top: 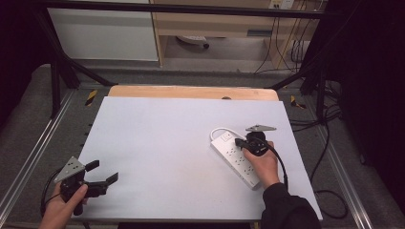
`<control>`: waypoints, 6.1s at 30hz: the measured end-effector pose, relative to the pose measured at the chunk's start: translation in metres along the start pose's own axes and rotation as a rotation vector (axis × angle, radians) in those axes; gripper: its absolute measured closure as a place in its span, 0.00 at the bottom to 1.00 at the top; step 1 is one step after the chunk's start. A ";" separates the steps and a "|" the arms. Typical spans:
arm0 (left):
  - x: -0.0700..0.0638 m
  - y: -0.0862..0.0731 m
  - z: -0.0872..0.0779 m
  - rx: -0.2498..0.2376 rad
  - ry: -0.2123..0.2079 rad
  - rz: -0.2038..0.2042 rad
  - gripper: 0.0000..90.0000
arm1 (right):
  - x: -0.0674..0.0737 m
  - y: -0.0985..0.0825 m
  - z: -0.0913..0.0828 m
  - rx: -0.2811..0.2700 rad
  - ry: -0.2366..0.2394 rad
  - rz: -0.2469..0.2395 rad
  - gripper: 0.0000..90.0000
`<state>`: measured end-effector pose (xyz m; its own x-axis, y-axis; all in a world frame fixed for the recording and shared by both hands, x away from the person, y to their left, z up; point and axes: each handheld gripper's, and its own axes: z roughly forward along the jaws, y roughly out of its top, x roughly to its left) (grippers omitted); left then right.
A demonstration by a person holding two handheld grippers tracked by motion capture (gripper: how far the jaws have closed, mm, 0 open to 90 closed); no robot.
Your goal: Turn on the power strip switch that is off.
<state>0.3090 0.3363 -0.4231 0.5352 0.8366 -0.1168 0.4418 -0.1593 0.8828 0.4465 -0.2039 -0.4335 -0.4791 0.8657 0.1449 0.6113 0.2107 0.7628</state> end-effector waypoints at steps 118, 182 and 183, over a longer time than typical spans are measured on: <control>0.000 -0.001 0.000 0.002 0.002 0.005 0.08 | 0.005 0.013 -0.016 -0.172 0.023 -0.013 0.55; -0.002 -0.001 0.000 0.007 0.001 0.009 0.08 | -0.027 0.012 -0.096 -0.342 -0.010 0.045 0.03; -0.002 -0.001 0.000 0.008 0.002 0.010 0.08 | -0.028 0.011 -0.098 -0.346 -0.013 0.047 0.03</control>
<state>0.3080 0.3351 -0.4238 0.5377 0.8363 -0.1073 0.4424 -0.1715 0.8802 0.4051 -0.2707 -0.3672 -0.4459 0.8771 0.1783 0.3816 0.0062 0.9243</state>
